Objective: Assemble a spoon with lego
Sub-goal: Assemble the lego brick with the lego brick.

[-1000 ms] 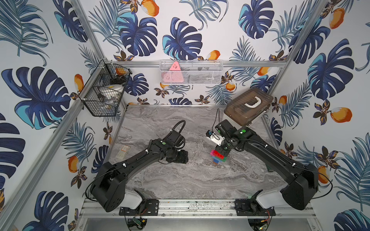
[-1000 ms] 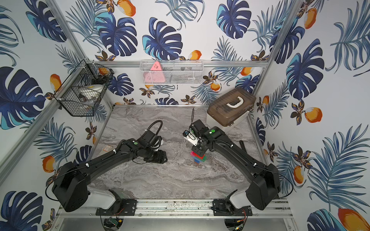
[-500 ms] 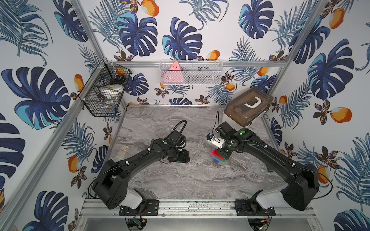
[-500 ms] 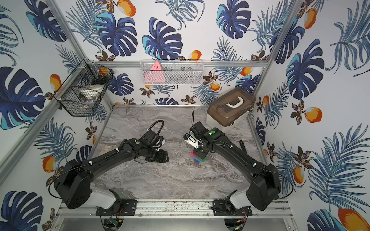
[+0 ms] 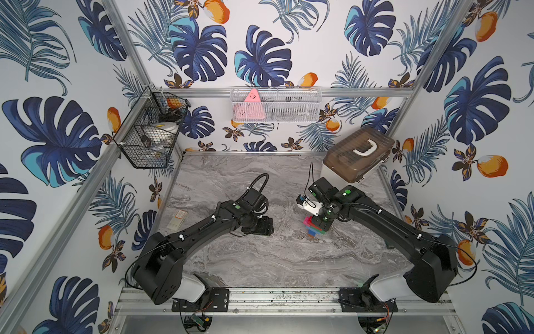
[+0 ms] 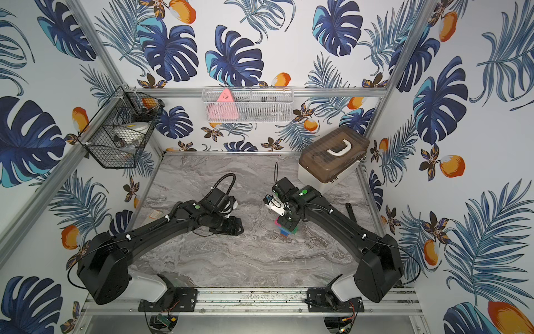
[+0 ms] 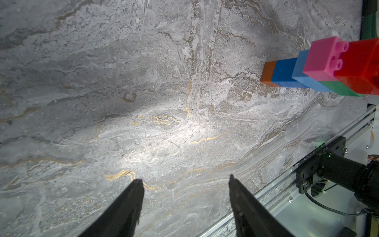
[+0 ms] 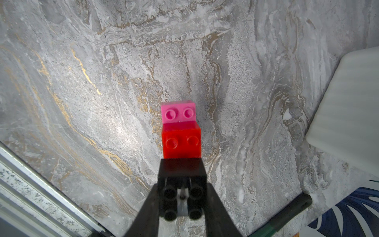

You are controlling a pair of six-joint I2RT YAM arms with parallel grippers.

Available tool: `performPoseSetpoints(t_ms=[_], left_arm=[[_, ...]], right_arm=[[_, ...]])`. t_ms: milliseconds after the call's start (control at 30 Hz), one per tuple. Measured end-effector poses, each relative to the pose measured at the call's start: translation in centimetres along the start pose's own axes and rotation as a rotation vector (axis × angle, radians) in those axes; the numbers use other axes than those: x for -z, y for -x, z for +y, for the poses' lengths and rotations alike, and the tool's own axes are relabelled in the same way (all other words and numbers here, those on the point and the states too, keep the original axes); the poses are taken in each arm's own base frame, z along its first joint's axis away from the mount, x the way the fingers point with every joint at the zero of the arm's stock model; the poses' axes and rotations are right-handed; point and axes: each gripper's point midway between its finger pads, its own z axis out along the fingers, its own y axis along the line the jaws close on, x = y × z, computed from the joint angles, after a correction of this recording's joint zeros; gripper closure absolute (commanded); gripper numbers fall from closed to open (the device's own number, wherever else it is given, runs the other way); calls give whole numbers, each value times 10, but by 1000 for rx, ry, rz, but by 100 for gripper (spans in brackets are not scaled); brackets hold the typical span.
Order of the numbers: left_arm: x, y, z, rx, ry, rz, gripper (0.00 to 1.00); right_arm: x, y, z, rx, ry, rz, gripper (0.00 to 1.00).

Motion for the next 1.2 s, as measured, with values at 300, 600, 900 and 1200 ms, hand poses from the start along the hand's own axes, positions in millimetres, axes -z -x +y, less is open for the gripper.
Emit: performPoseSetpoints(t_ms=[300,600,900,1200], left_arm=[[1,0,0,0,3,-3,28],[2,-2,2,1,10,1,28],[3,-3,3,2,12,5,28],[3,-4,4,0,16,7,28]], right_arm=[[-4,3,-3,9,-22,-5,80],[-4,5,-2,13,-21,-9,80],[-2,5,1,18,-6,-7,81],[-2,5,2,17,-2,-5,81]])
